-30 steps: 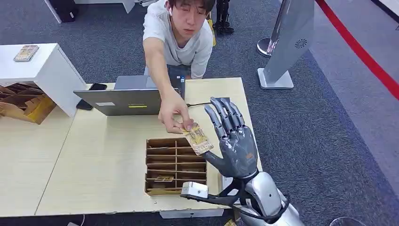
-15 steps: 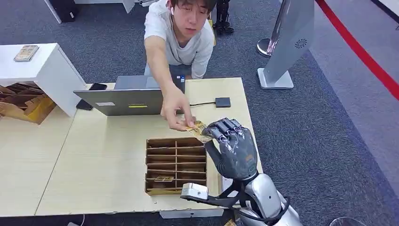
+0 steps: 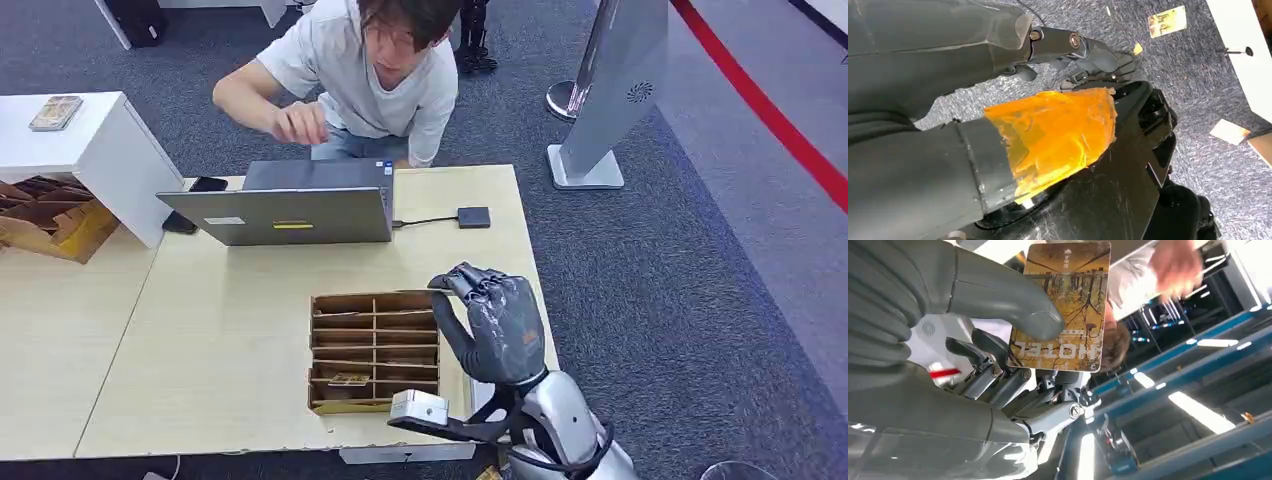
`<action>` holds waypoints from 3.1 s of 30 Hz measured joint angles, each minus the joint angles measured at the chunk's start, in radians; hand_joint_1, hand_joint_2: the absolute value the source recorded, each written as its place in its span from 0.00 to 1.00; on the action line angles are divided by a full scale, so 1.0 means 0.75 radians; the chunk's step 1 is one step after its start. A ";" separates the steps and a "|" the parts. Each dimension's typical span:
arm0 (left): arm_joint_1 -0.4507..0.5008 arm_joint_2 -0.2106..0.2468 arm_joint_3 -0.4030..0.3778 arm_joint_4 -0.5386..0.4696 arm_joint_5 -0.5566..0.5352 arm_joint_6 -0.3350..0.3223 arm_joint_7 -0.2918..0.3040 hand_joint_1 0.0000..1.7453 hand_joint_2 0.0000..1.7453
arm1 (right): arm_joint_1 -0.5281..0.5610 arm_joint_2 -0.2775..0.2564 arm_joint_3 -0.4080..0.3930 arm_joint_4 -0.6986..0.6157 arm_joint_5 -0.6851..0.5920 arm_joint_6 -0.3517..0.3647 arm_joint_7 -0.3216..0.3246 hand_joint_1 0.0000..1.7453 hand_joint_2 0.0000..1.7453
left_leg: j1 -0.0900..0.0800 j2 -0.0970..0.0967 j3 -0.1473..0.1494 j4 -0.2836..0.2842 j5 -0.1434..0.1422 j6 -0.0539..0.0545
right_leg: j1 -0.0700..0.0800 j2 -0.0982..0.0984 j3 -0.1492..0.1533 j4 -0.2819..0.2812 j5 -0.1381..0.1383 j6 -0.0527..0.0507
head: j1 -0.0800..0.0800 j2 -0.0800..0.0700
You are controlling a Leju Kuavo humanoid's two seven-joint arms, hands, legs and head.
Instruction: Pass the card to the sensor for recognition and then transmit it.
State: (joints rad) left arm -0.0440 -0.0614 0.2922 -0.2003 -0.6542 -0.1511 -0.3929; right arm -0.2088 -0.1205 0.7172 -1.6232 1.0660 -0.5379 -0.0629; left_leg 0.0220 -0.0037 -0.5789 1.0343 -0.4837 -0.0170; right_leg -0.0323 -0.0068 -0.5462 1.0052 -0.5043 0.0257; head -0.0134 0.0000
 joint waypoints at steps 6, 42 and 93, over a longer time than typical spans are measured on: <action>0.001 0.001 0.000 0.000 0.002 0.001 -0.002 0.00 0.00 | 0.030 0.000 0.000 -0.025 -0.116 0.038 -0.039 1.00 1.00 | 0.000 0.000 0.000 0.000 0.000 0.000 | 0.000 0.000 0.000 0.000 0.000 0.000 | 0.001 0.000; 0.006 0.006 0.001 0.000 0.013 0.012 -0.030 0.00 0.00 | 0.259 0.004 -0.184 -0.145 -1.115 0.497 -0.324 1.00 1.00 | 0.000 0.000 0.000 0.000 0.000 0.000 | 0.000 0.000 0.000 0.000 0.000 0.000 | 0.000 0.000; 0.043 0.006 0.016 0.000 0.043 0.034 -0.082 0.00 0.00 | 0.473 0.014 -0.331 -0.018 -1.184 0.499 -0.245 1.00 1.00 | 0.000 0.000 0.000 0.000 0.000 0.000 | 0.000 0.000 0.000 0.000 0.000 0.000 | 0.000 0.000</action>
State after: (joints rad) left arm -0.0117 -0.0572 0.3040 -0.2003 -0.6222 -0.1259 -0.4547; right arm 0.1460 -0.1099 0.4692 -1.6365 0.1782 -0.1640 -0.2468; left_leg 0.0220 -0.0038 -0.5791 1.0341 -0.4839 -0.0169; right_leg -0.0323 -0.0070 -0.5460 1.0050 -0.5044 0.0257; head -0.0134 0.0000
